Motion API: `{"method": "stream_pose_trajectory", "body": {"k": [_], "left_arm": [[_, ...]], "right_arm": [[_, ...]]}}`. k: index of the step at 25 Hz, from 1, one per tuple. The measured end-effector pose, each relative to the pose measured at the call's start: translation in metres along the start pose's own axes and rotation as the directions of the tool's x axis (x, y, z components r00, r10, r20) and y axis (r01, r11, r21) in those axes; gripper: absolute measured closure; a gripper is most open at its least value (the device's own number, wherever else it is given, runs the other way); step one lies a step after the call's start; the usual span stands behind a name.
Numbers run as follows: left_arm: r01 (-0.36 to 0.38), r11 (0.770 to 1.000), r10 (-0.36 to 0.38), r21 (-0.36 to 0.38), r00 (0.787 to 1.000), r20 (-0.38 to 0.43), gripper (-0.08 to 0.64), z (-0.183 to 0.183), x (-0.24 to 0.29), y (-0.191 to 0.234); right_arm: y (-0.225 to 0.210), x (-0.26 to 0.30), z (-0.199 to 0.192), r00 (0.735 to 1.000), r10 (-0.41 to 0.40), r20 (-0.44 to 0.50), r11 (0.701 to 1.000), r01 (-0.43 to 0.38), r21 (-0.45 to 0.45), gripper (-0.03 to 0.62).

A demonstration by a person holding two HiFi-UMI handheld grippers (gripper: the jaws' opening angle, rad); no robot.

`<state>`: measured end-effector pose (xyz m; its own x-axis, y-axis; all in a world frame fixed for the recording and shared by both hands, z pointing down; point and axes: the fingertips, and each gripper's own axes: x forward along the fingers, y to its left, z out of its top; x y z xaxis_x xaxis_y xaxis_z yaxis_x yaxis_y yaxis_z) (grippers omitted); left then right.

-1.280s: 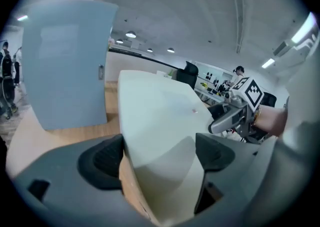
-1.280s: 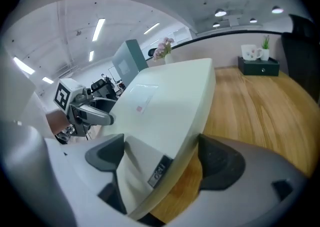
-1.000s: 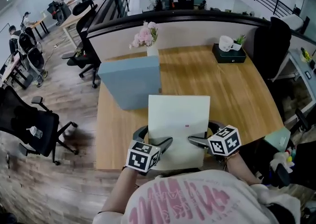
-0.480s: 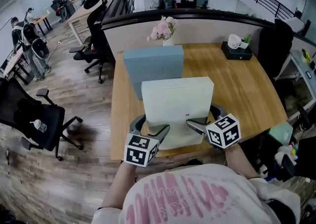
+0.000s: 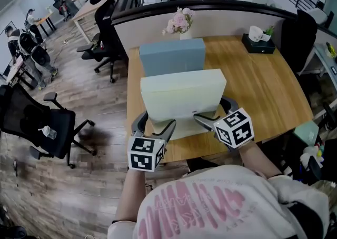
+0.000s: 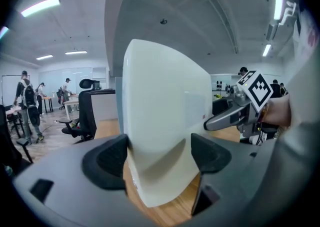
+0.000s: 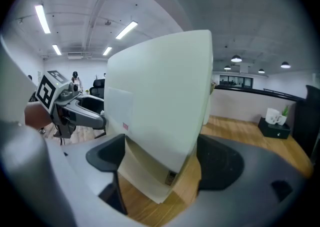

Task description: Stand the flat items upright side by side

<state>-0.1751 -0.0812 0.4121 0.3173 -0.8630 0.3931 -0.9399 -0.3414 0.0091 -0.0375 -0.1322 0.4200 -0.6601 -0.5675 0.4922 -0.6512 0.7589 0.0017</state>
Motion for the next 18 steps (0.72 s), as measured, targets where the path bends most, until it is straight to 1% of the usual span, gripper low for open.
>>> {"method": "stream_pose_trajectory", "body": {"k": [4, 12, 18], "left_arm": [[-0.028, 1.0, 0.028, 0.0, 0.999, 0.019, 0.17, 0.011, 0.008, 0.016], [-0.062, 0.998, 0.063, -0.021, 0.997, 0.045, 0.177, 0.037, 0.041, 0.045], [-0.067, 0.997, 0.068, -0.037, 0.997, 0.033, 0.178, 0.039, 0.066, 0.059]], "right_arm": [[-0.006, 0.014, 0.019, 1.0, -0.001, 0.027, 1.0, 0.002, -0.029, 0.137], [-0.035, 0.043, 0.047, 0.999, 0.001, 0.037, 0.999, 0.0, -0.045, 0.145], [-0.05, 0.061, 0.052, 0.999, -0.011, 0.03, 0.999, 0.012, -0.041, 0.146]]}}
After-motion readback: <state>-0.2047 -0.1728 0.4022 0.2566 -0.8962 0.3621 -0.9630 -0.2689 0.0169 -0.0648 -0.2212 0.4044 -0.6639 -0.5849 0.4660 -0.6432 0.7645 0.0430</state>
